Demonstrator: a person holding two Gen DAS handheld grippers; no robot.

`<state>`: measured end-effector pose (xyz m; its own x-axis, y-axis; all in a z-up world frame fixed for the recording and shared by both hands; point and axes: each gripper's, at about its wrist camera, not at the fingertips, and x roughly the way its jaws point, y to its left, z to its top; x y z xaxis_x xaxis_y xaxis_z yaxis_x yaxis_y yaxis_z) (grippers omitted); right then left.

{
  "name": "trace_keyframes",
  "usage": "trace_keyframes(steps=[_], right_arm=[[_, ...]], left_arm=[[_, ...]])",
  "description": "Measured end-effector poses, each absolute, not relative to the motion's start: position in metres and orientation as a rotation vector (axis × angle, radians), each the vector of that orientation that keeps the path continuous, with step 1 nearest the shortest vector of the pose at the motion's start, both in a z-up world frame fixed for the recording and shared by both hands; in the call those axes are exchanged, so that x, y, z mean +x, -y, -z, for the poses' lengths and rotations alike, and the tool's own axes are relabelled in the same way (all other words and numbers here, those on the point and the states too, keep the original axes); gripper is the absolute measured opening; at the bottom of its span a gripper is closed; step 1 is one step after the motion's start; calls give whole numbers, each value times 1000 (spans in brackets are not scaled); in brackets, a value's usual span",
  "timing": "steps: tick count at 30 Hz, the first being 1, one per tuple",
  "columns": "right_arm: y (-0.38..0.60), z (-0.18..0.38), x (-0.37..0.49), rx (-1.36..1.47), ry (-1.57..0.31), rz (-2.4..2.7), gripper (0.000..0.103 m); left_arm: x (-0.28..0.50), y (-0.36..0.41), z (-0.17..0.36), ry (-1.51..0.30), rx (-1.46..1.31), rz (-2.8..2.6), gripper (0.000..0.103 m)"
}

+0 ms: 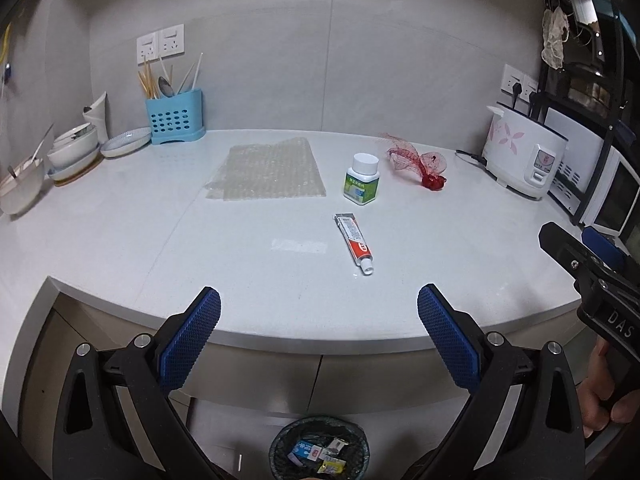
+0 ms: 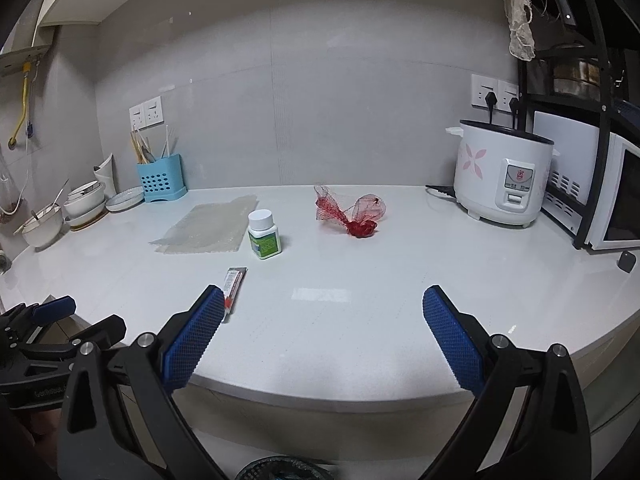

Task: Collect trash
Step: 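Raise both tools back up toward the counter, then grasp the toothpaste tube with the left gripper while the right gripper approaches the red mesh net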

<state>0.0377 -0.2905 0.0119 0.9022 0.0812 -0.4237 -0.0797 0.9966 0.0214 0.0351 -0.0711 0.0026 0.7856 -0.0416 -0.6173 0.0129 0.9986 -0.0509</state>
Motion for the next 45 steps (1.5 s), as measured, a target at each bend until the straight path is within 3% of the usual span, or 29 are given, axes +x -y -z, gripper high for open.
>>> trace_keyframes(steps=[10, 27, 37, 40, 43, 45], right_arm=[[305, -16, 116, 5, -489, -65, 95], [328, 11, 286, -21, -699, -29, 95], [318, 35, 349, -20, -813, -23, 90], [320, 43, 358, 2, -836, -16, 85], [319, 52, 364, 2, -856, -12, 78], [319, 57, 368, 0, -863, -9, 75]], left_arm=[[102, 91, 0, -717, 5, -4, 97], [212, 97, 58, -935, -24, -57, 95], [225, 106, 78, -1007, -10, -67, 81], [224, 111, 74, -1001, -5, -66, 68], [219, 118, 71, -993, 3, -33, 44], [215, 123, 70, -988, 16, -4, 21]])
